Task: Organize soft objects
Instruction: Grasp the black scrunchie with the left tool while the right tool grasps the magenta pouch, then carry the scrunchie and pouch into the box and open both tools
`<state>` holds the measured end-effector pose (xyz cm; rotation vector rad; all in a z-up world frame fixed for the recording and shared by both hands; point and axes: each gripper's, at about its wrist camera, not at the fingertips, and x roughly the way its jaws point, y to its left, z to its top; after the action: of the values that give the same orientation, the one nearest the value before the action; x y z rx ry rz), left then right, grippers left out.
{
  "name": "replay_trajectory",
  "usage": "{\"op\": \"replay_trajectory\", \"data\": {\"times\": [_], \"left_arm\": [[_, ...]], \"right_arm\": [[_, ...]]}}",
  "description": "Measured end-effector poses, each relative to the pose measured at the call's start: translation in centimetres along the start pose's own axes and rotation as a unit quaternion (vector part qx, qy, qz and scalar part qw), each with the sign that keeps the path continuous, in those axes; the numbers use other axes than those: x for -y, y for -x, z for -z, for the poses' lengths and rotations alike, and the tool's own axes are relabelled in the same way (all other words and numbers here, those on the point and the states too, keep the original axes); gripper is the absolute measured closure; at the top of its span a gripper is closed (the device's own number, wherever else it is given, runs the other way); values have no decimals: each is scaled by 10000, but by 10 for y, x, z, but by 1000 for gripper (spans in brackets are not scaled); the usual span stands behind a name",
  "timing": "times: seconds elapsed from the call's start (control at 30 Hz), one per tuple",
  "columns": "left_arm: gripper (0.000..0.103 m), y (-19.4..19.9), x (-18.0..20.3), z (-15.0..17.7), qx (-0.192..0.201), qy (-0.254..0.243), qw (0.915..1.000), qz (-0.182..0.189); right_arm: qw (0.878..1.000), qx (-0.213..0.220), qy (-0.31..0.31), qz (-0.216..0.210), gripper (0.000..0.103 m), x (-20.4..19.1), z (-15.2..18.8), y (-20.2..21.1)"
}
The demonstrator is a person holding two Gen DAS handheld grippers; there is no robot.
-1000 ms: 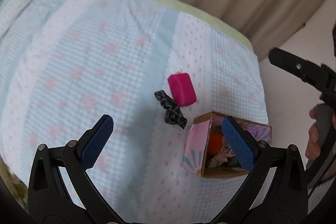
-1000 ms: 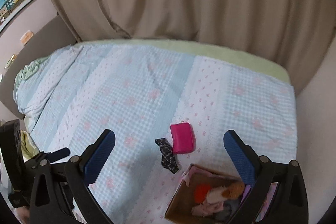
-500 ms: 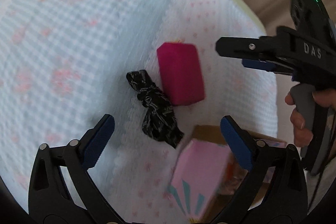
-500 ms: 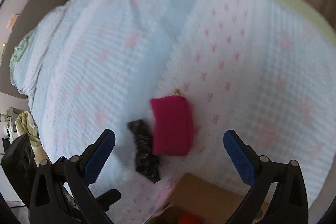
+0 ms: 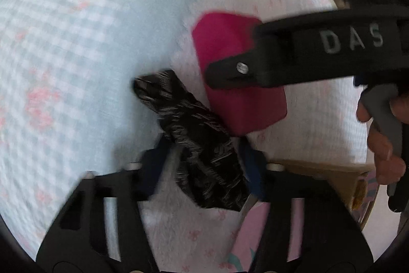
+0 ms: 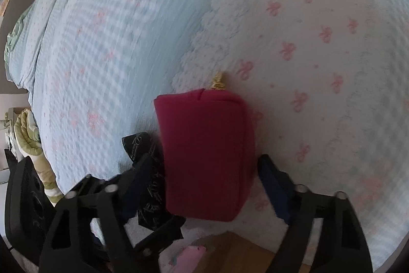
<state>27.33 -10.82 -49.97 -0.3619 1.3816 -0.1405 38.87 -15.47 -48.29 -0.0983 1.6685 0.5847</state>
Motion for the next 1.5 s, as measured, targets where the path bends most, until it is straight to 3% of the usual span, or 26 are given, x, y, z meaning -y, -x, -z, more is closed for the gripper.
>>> {"op": "replay_trajectory", "data": {"times": [0.2,0.43,0.67,0.93,1.2,1.33,1.5], "left_arm": [[74,2,5,4,101,-99,9999,-31],[76,21,2,4,352,-16,9994,27],[76,54,2,15,584,-164,9982,31],[76,130,5,18,949,-423,9945,99],[76,241,28,38,1313,-931,9867,210],[76,287,34,57,1437,-1212,9819,222],[76,334,58,76,1512,-1579,9754,273]], "right_arm": [[9980,80,290,562,52,-14,1,-4],[9976,343,227,548,65,-18,7,6],[9966,661,96,477,66,-28,18,25],[9925,1155,-32,410,67,-57,44,76],[9804,1922,-235,369,67,-94,104,171],[9698,2353,-245,592,67,-125,147,220],[9555,2843,-546,564,67,-143,205,264]]}}
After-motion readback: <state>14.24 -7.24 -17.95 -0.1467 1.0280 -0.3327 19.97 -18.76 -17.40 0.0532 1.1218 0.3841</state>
